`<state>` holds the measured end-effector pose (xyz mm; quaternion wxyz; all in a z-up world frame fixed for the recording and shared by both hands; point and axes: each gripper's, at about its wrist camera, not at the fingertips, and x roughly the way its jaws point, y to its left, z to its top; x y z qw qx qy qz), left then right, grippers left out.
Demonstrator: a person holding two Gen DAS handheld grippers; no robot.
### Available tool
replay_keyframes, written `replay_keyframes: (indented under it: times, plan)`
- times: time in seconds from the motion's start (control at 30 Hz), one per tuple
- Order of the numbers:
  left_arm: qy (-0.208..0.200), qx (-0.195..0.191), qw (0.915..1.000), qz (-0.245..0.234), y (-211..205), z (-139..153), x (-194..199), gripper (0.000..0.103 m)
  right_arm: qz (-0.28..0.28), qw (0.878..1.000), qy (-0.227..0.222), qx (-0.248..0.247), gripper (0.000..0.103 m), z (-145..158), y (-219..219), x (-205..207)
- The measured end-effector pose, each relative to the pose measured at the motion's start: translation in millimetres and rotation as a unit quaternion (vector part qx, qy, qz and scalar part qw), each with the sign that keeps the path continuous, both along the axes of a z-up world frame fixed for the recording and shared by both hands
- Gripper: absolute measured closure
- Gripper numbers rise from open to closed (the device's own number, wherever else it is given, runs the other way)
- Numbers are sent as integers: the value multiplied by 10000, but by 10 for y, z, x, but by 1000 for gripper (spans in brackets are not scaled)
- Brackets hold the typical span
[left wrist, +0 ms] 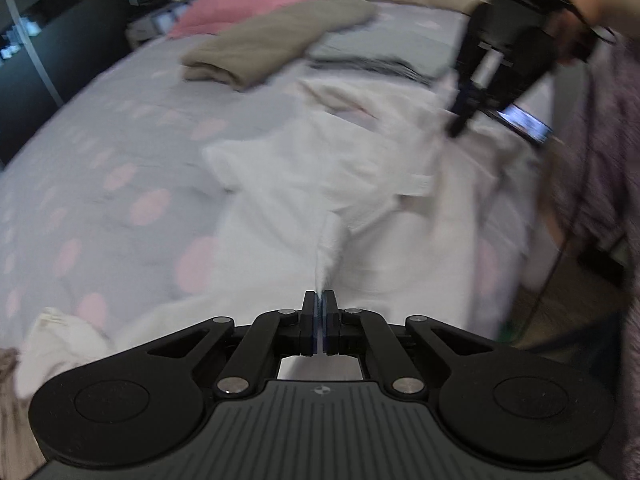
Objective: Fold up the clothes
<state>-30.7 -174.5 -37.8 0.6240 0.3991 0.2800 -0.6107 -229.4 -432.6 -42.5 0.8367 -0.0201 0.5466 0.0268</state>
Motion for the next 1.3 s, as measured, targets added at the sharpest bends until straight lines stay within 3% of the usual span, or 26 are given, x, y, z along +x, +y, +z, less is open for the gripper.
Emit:
replay_keyframes:
  times: [0.3,0.37,0.53,0.73,0.9,1.03,1.3]
  plan:
    - [-212,616,9951,-739,-7,-428,-371,101,30,9997,237,-84,91,-123,54,14]
    - [-217,550,9952,-774,18,-385,-379,94,58,9996,260,-94,90,-131,65,1]
    - [-203,233,9972,-679,87,-217,-295,61,70,9994,326,-68,89,-167,64,-13]
    - [-132,122,9995,-277,47,-134,-47,61,111,9993,367,-53,89,-181,65,-2]
    - [16,554,9977,-384,-25,-278,84,62,127,9992,368,-45,87,-179,68,-1]
    - [9,930,9949,-391,-55,-478,122,74,113,9992,372,-22,87,-182,64,-18]
    - [134,857,9936,-730,69,-349,94,75,113,9991,404,-11,87,-194,74,-45]
